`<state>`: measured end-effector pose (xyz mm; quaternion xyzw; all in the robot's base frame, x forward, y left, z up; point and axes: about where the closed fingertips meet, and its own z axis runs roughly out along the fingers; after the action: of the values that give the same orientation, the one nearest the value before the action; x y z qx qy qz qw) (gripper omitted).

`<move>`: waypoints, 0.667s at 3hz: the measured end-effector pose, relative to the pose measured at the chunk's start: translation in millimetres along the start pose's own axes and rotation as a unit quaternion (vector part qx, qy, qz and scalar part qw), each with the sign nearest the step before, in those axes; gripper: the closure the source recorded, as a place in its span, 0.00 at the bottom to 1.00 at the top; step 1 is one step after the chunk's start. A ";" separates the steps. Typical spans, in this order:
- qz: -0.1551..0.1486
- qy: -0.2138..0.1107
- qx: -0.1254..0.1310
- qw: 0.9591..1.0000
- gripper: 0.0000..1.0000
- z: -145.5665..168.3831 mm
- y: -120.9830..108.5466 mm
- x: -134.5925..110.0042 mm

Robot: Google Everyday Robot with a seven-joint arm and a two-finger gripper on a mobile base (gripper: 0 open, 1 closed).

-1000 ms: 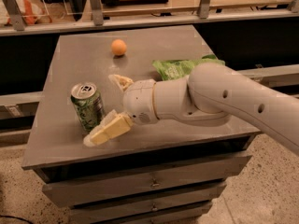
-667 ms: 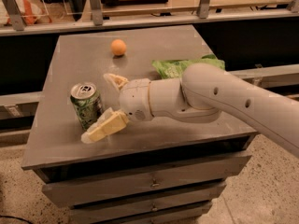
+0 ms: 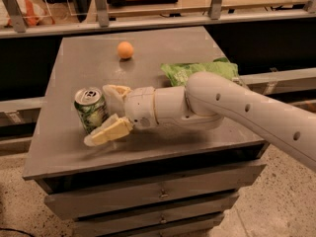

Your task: Move green can near orange

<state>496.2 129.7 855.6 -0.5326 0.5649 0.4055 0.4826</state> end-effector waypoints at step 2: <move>-0.011 0.002 -0.008 1.000 0.62 1.3 -8.6 -7.9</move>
Offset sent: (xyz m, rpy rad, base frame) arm 0.0162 -0.0014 0.0164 -0.0131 -0.0360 0.0214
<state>504.7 131.7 863.6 -0.5434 0.5568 0.4031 0.4819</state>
